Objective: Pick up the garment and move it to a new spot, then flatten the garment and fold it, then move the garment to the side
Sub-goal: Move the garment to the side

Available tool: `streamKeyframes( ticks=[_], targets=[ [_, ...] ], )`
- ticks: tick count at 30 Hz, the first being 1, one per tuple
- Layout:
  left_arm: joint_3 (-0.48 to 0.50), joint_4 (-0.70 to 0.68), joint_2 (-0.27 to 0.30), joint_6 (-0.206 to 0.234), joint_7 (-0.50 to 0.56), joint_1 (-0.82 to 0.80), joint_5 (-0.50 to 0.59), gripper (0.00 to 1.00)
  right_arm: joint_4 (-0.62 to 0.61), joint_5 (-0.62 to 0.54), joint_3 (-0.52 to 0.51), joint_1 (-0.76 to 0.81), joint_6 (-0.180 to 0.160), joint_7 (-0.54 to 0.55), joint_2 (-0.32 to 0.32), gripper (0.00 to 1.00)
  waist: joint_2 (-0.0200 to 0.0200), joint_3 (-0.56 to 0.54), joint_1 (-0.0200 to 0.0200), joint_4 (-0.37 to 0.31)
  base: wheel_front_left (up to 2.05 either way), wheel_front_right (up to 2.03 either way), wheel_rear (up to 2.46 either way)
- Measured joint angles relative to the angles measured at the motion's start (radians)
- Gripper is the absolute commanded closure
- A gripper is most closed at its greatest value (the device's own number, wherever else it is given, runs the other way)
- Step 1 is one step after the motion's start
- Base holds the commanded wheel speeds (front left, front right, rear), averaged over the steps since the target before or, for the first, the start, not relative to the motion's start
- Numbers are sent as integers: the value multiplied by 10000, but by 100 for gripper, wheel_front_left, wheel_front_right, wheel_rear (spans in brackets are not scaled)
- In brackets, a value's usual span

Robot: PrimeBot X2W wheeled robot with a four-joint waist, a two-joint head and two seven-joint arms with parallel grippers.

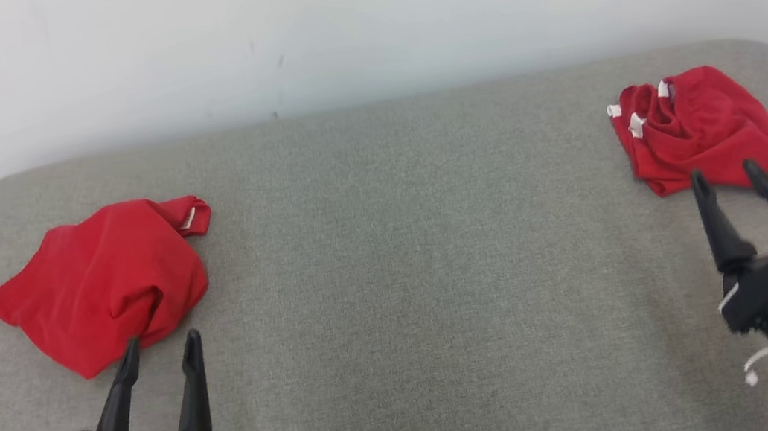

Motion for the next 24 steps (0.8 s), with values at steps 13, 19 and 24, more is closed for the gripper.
streamKeyframes(
  ticks=[13, 19, 24],
  targets=[
    [508, -468, -558, 380, 0, 961, -82, 0, -2798, -58, -796, 2848, -848, -94, 378, 0, 0, -438, 2, -187, 0, 0, 0],
    [495, -479, -539, 378, 0, 1108, 146, 0, -3574, -516, -1076, 3598, -965, -105, 619, 0, 2, -417, 2, -241, 0, 0, 0],
    [493, -477, -523, 374, 0, 1152, 247, 0, -3948, -754, -1429, 3724, -1032, -107, 644, 0, 2, -380, 2, -240, 0, 0, 0]
  ],
)
